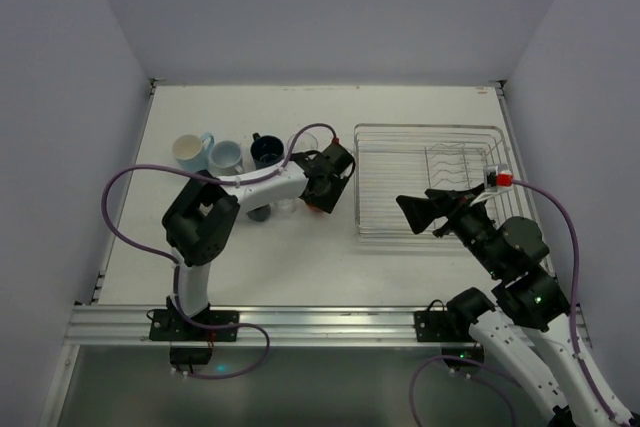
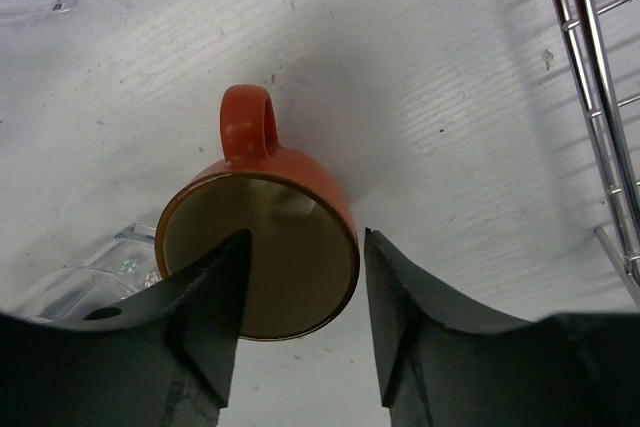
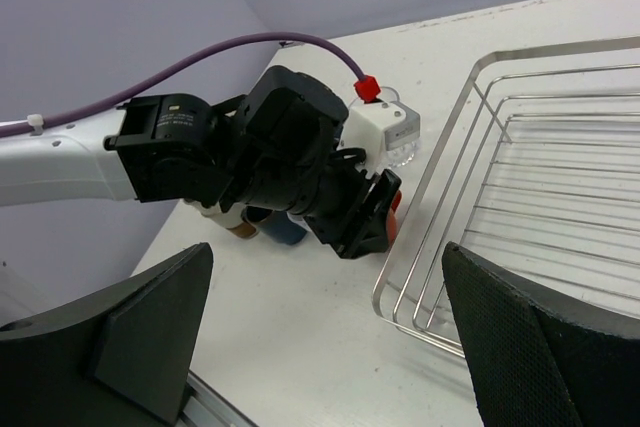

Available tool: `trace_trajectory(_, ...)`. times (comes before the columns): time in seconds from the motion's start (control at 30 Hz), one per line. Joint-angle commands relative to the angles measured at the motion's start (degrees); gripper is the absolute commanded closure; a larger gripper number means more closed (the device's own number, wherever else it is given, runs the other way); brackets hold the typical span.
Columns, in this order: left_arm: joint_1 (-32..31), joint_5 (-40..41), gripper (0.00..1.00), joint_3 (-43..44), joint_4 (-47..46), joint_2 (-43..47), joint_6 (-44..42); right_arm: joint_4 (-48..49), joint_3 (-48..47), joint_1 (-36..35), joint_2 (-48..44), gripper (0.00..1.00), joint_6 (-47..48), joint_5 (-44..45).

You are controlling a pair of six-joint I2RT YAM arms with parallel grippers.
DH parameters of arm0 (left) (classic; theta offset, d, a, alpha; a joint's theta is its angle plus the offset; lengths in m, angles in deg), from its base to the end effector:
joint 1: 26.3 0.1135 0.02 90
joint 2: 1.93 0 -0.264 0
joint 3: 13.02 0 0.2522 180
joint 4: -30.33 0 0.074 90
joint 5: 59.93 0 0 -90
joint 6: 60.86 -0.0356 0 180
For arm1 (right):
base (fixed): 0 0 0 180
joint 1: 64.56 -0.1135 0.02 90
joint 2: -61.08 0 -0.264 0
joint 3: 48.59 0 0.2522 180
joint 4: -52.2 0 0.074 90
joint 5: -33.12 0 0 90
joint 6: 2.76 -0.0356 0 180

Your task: Unload the cups from the dish rack

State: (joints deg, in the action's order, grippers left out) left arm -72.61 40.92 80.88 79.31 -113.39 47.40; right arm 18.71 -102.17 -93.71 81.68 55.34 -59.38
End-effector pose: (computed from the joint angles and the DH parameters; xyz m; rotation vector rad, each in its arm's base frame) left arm 0.2814 -0.2849 0.1832 0.6016 2.6276 -0.0825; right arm 0.0813 0.0471 0.3427 0.0039 1.6476 0.8602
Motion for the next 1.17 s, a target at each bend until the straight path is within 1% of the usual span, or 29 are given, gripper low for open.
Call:
trace_trajectory(0.0, -0.10, 0.93, 0.45, 2.74, 1.69, 1.50, -1.39, 1.62, 0.44, 0.05, 0.32, 0.01, -0.09, -0.66)
trace_trajectory(0.17, -0.19, 2.50, 0.32, 5.46, 2.04, 5.01, -1.30, 0.48, -1.32, -0.03, 0.67, 0.01, -0.09, -0.92)
trace_trajectory(0.2, -0.28, 3.55, 0.25, 6.42, 2.48, 5.81, -1.30, 0.30, -1.93, -0.03, 0.58, 0.01, -0.09, -0.75)
trace_trajectory(0.23, -0.63, 4.26, 0.21, 6.78, 2.48, 7.82, -1.12, 0.22, -2.20, -0.03, 0.23, 0.01, -0.09, -0.49)
trace_trajectory(0.27, -0.80, 4.96, 0.13, 7.05, 2.48, 9.14, -0.95, 0.39, -2.20, -0.03, -0.55, 0.01, -0.09, -0.31)
trace_trajectory(0.3, -1.07, 7.75, 0.01, 7.22, 1.09, 10.89, -0.60, 0.39, -2.46, 0.05, -1.08, 0.01, -0.09, 0.39)
trace_trajectory(0.33, -2.20, 9.00, 0.00, 6.09, -0.75, 16.13, -0.51, 0.30, -2.81, -0.03, -1.44, 0.01, 0.00, 0.92)
trace_trajectory(0.4, -3.17, 10.32, 0.00, 3.72, -5.49, 22.74, -0.59, -0.40, -4.30, -0.03, -2.58, 0.01, 0.96, 1.36)
trace_trajectory(0.43, -3.70, 10.16, 0.00, 0.40, -11.00, 29.91, -0.60, -0.66, -5.00, -0.03, -2.84, 0.01, 1.40, 1.62)
trace_trajectory(0.5, -3.71, 9.28, 0.00, -3.47, -16.30, 36.72, -0.51, -2.50, -7.19, -0.03, -3.89, 0.01, 2.37, 2.41)
trace_trajectory(0.53, -3.71, 8.84, 0.00, -4.37, -17.02, 42.76, -0.51, -3.21, -7.91, -0.03, -4.34, 0.01, 2.72, 4.59)
trace_trajectory(0.57, -3.71, 8.66, 0.00, -5.07, -17.64, 45.43, -0.77, -4.69, -8.61, 0.05, -4.86, 0.01, 3.33, 5.83)
trace_trajectory(0.6, -3.71, 8.22, 0.00, -6.47, -17.73, 48.24, -1.21, -5.66, -9.92, 0.05, -5.91, 0.01, 3.60, 7.23)
trace_trajectory(0.63, -3.71, 7.87, 0.00, -7.10, -17.56, 53.40, -2.08, -6.46, -10.63, 0.05, -6.53, 0.01, 3.86, 8.64)
trace_trajectory(0.67, -3.79, 7.69, 0.00, -7.80, -17.12, 55.80, -2.61, -8.29, -11.42, 0.05, -7.15, 0.01, 4.12, 11.61)
trace_trajectory(0.7, -3.71, 7.87, 0.00, -8.85, -15.38, 58.26, -2.88, -9.27, -12.82, 0.05, -8.37, 0.01, 4.30, 13.04)
trace_trajectory(0.73, -3.71, 8.04, 0.00, -9.29, -14.40, 62.55, -3.32, -9.97, -13.44, -0.03, -8.82, 0.01, 4.56, 14.35)
trace_trajectory(0.83, -3.62, 9.53, 0.00, -10.26, -9.48, 69.68, -3.85, -12.70, -15.55, 0.05, -10.49, 0.01, 6.50, 17.70)
trace_trajectory(0.9, -3.71, 11.55, 0.00, -11.49, -6.76, 72.95, -3.94, -14.20, -16.52, 0.05, -10.93, 0.01, 6.85, 19.98)
trace_trajectory(0.93, -3.62, 12.87, 0.00, -11.93, -5.79, 75.92, -2.98, -14.55, -16.70, 0.05, -11.28, 0.01, 6.85, 20.43)
trace_trajectory(1.03, -3.62, 15.95, 0.00, -14.30, -3.23, 80.15, -2.18, -14.73, -17.23, 0.05, -10.59, 0.01, 6.68, 20.43)
trace_trajectory(1.13, -3.62, 16.65, 0.00, -15.63, -3.41, 81.84, -1.74, -14.73, -18.37, 0.05, -8.83, 0.01, 6.24, 19.73)
